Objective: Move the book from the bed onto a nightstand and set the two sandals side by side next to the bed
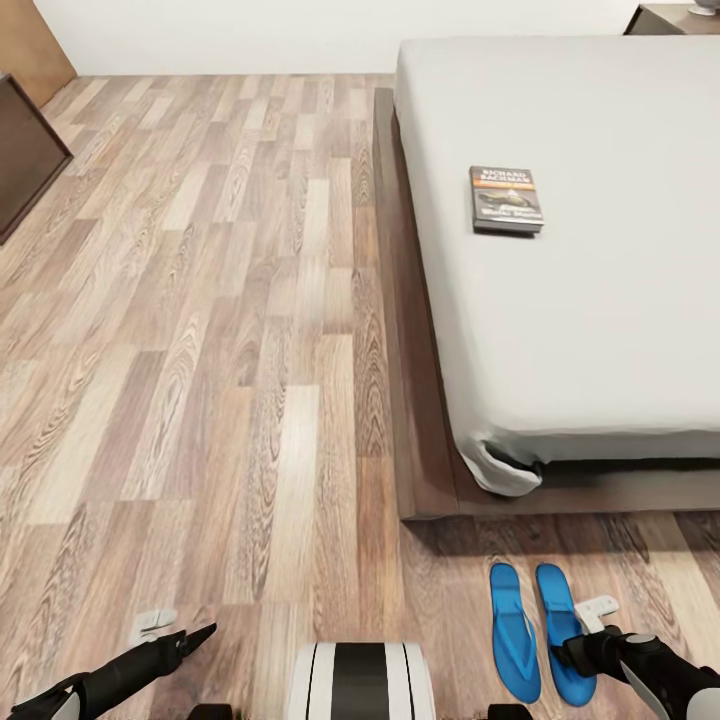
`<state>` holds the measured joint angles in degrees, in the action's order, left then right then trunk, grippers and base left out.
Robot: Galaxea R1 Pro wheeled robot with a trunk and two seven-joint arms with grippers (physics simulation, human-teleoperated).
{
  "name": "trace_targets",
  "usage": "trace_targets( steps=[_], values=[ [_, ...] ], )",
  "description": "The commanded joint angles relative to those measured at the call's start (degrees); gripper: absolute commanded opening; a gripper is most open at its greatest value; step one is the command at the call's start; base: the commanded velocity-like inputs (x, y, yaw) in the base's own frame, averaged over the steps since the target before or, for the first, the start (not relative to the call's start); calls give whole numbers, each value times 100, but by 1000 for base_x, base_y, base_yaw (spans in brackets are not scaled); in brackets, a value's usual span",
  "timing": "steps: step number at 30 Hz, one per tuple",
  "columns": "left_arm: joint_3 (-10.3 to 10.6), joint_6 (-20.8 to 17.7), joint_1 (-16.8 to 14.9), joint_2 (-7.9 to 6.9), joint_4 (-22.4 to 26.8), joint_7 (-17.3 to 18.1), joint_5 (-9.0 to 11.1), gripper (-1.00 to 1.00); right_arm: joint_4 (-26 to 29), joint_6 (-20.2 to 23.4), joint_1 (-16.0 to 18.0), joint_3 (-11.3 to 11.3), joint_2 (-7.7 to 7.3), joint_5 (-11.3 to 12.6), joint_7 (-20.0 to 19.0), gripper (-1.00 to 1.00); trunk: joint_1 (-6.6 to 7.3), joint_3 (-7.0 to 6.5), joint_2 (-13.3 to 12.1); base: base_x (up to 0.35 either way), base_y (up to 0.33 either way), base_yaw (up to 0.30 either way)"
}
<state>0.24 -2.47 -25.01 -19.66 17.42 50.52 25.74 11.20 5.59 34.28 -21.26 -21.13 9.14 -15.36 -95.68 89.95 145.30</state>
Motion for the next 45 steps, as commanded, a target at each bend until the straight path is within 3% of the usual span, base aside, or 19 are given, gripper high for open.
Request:
trace_targets(
  steps=[1, 5, 12, 41, 45],
  values=[
    [2, -27, -3, -1, -2, 19, 27, 100, 13, 39, 0, -27, -5, 62, -11, -100, -1, 26, 3, 0, 0, 0],
    [2, -28, -4, 0, -2, 19, 27, 100, 13, 39, 2, -27, -5, 62, -11, -100, -1, 26, 3, 0, 0, 0],
    [2, -26, -4, -1, -2, 19, 27, 100, 13, 39, 0, -27, -5, 62, -11, -100, -19, 181, 12, 0, 0, 0],
    [2, -25, -3, 4, -2, 28, 27, 100, 13, 39, -1, -27, -5, 62, -11, -100, -19, 181, 12, 0, 0, 0],
    [2, -29, -4, 4, -2, 28, 27, 100, 10, 39, -1, -27, -5, 62, -11, -100, -30, 270, 17, 0, 0, 0]
  ],
)
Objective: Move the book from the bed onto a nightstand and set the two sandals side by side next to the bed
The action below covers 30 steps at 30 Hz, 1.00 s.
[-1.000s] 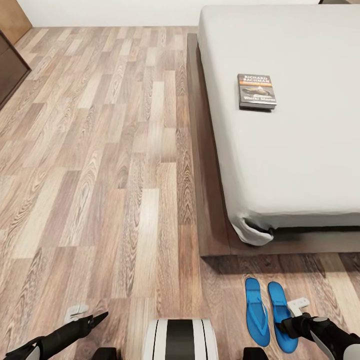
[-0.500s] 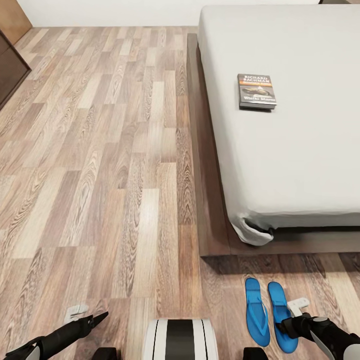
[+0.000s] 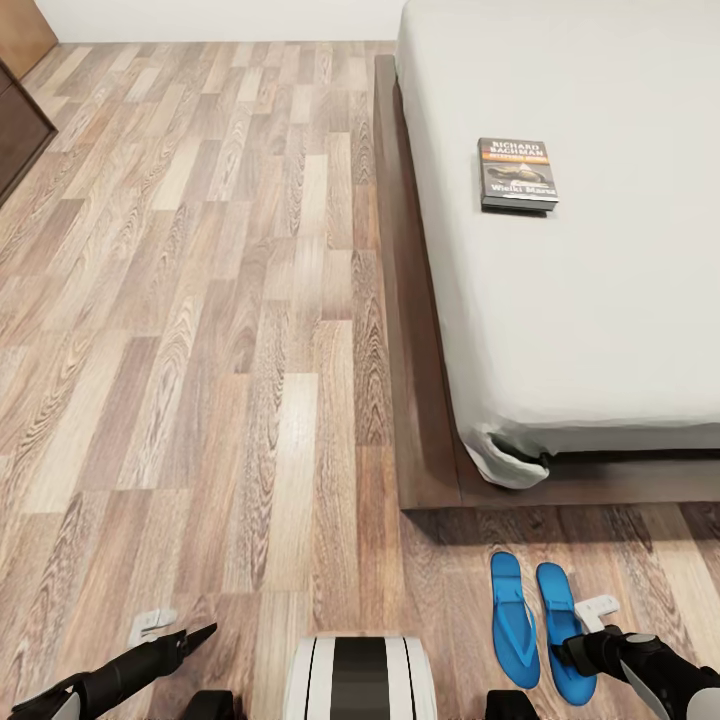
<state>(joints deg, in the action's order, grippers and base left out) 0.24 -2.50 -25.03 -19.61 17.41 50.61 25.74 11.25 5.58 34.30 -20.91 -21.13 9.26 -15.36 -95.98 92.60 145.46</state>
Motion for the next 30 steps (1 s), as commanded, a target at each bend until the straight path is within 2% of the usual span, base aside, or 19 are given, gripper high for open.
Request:
trace_targets(
  steps=[1, 26, 27, 30],
  values=[
    [2, -25, -2, -1, -1, 19, 27, 100, 4, 39, -2, -63, -5, 50, -11, -100, 1, 4, 1, 0, 0, 0],
    [2, -23, -2, -2, -1, 19, 27, 100, 8, 15, 0, -64, -5, 50, -11, -100, 1, 4, 1, 0, 0, 0],
    [2, -23, -2, -3, -1, 19, 27, 100, 9, 14, -1, -63, -5, 50, -11, 100, 1, 4, 1, 0, 0, 0],
    [2, -23, -2, -2, -1, 19, 27, 100, 9, 19, 0, -63, -5, 50, -11, 100, 1, 4, 1, 0, 0, 0]
  ],
)
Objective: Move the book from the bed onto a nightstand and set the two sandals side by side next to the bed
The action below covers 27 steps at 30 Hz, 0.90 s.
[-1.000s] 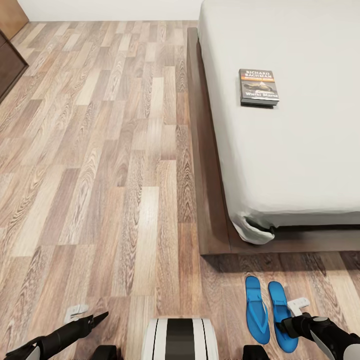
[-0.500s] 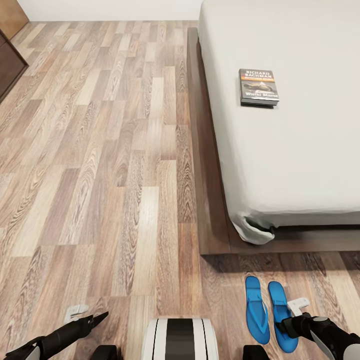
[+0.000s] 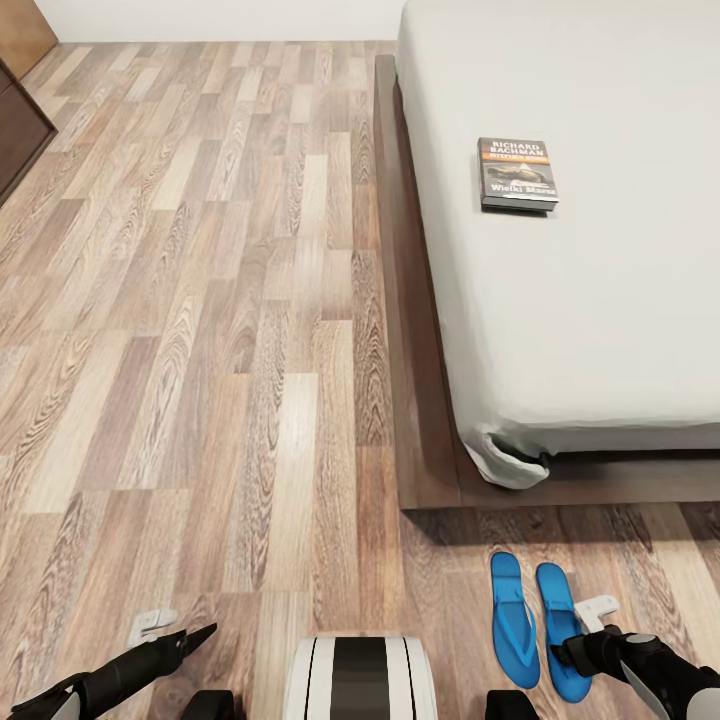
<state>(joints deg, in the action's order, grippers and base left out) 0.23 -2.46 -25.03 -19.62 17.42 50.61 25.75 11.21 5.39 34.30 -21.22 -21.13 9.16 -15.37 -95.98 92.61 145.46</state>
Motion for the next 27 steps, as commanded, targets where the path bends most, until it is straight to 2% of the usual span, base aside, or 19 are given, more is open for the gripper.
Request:
trace_targets(
  steps=[1, 27],
  values=[
    [3, -26, -2, -2, -1, 19, 26, 100, 13, 39, -1, -32, -5, 59, -10, 100, 1, 3, 1, 0, 0, 0],
    [3, -26, 0, -2, -1, 19, 26, 100, 13, 39, -2, -32, -5, 59, -10, 100, 1, 3, 1, 0, 0, 0]
  ],
)
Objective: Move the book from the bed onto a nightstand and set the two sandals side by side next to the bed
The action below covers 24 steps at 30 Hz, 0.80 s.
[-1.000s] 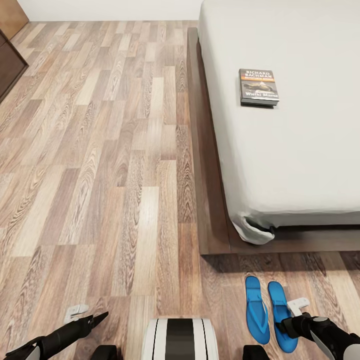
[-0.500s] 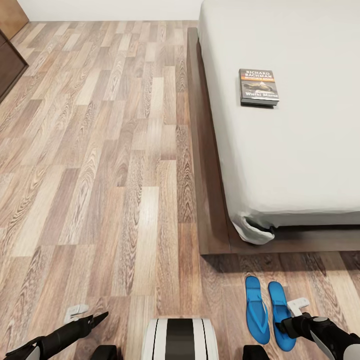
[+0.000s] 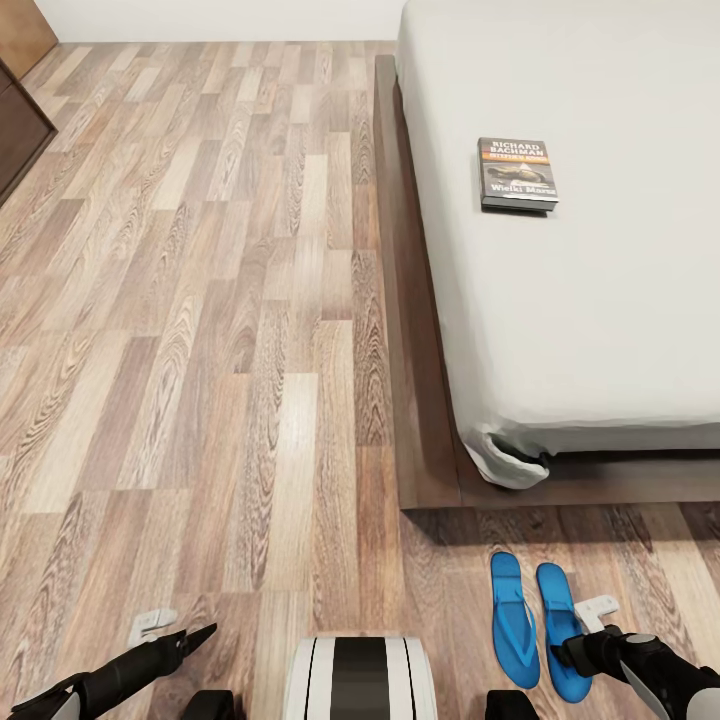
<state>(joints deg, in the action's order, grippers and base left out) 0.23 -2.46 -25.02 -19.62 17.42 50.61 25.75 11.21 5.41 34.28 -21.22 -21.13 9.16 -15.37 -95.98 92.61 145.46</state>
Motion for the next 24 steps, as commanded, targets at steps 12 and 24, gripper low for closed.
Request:
trace_targets(
  steps=[12, 24],
  values=[
    [3, -27, -3, 0, -1, 21, 27, 100, 13, 39, 0, -32, -5, 59, -10, 100, 1, 3, 1, 0, 0, 0],
    [3, -26, -2, 7, -1, 13, 27, 100, 11, 39, 1, -32, -5, 59, -10, 100, 1, 3, 1, 0, 0, 0]
  ],
)
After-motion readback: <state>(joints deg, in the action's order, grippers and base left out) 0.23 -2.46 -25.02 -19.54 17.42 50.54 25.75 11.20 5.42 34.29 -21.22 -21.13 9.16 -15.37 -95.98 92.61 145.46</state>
